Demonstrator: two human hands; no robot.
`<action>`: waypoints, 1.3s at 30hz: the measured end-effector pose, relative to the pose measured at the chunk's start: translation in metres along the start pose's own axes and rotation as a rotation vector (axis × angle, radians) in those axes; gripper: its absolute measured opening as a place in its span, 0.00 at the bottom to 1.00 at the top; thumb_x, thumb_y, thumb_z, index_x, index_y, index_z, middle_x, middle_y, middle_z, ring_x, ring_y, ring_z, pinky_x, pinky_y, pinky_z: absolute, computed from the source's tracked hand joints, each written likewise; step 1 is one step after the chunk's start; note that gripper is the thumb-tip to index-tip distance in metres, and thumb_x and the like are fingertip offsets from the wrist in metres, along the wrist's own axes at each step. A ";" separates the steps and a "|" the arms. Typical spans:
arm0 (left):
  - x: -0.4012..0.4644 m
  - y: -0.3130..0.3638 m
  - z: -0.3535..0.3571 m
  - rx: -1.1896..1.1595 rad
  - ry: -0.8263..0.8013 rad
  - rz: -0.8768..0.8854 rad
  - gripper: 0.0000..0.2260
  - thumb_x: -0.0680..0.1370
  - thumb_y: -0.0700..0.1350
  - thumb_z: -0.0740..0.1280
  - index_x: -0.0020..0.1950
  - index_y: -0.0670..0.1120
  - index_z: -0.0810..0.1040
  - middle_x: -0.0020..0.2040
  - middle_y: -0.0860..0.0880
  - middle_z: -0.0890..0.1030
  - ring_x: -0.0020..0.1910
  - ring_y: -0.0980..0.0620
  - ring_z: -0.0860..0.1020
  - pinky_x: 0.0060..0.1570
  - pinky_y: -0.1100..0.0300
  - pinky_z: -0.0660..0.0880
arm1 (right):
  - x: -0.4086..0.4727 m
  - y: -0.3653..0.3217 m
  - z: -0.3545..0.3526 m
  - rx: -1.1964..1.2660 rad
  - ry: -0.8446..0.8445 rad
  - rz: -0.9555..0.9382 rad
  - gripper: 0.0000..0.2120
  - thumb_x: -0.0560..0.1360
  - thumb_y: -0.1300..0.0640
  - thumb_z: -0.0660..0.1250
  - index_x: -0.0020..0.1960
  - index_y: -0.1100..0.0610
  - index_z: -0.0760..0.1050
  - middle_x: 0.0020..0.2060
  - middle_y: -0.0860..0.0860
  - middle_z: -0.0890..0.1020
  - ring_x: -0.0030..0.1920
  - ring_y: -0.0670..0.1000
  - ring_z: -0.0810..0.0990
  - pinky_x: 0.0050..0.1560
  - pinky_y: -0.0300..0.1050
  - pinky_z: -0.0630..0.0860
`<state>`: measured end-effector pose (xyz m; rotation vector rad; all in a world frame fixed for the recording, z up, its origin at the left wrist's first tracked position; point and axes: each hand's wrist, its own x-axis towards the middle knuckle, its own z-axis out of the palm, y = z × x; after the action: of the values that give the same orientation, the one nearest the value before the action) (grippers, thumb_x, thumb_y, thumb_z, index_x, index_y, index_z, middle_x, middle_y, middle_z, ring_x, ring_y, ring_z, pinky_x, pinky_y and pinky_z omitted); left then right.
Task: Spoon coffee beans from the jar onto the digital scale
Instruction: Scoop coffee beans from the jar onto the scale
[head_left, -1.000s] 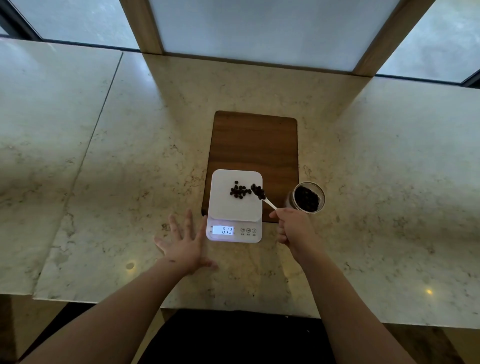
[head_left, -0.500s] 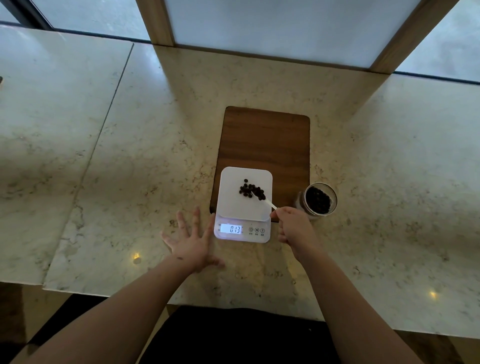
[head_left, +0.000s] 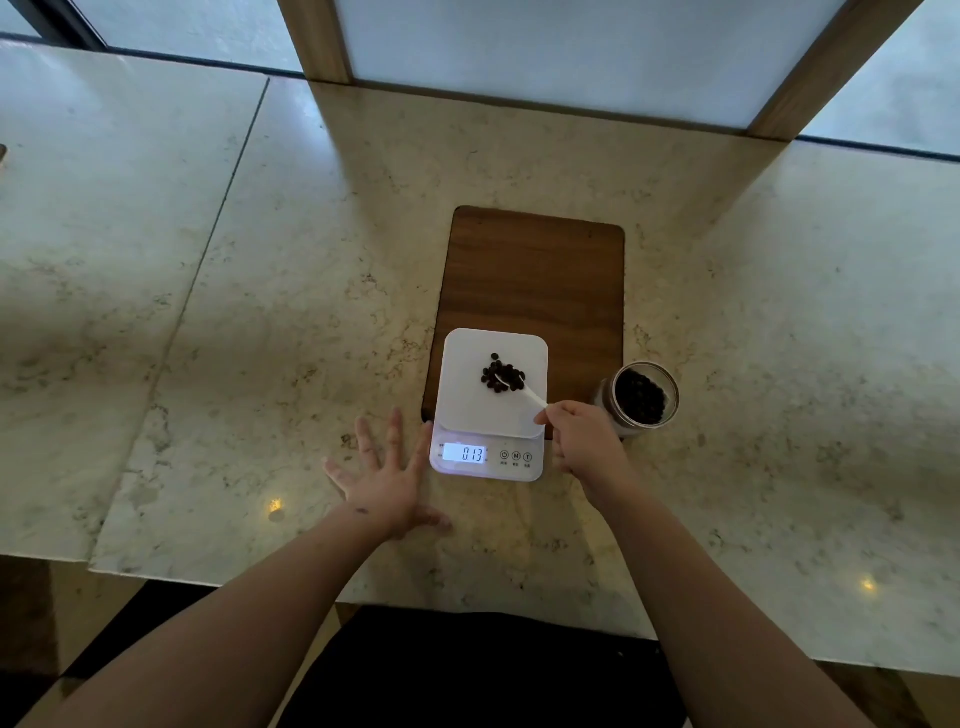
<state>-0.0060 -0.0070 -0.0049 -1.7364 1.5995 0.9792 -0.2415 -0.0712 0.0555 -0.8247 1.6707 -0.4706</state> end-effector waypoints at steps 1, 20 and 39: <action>0.001 0.000 0.001 0.001 0.001 0.000 0.63 0.63 0.81 0.64 0.71 0.60 0.17 0.69 0.48 0.12 0.67 0.33 0.15 0.66 0.16 0.40 | 0.001 0.000 0.001 -0.009 -0.003 0.000 0.15 0.81 0.61 0.57 0.41 0.57 0.79 0.33 0.49 0.70 0.32 0.49 0.67 0.31 0.45 0.65; -0.002 0.000 -0.002 -0.015 -0.015 0.015 0.62 0.63 0.80 0.65 0.73 0.61 0.19 0.69 0.48 0.12 0.67 0.34 0.15 0.65 0.15 0.39 | 0.003 0.017 -0.018 -0.005 0.099 -0.002 0.15 0.81 0.58 0.57 0.44 0.58 0.80 0.28 0.49 0.71 0.28 0.48 0.65 0.30 0.46 0.62; 0.003 -0.003 0.002 -0.019 -0.004 0.021 0.62 0.63 0.80 0.65 0.72 0.62 0.19 0.67 0.50 0.11 0.66 0.34 0.14 0.64 0.14 0.39 | 0.019 0.021 0.006 -0.221 0.231 -0.192 0.14 0.82 0.57 0.56 0.46 0.55 0.78 0.33 0.47 0.76 0.30 0.44 0.70 0.30 0.39 0.64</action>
<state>-0.0029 -0.0063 -0.0088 -1.7321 1.6140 1.0110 -0.2433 -0.0704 0.0267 -1.1354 1.8886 -0.5361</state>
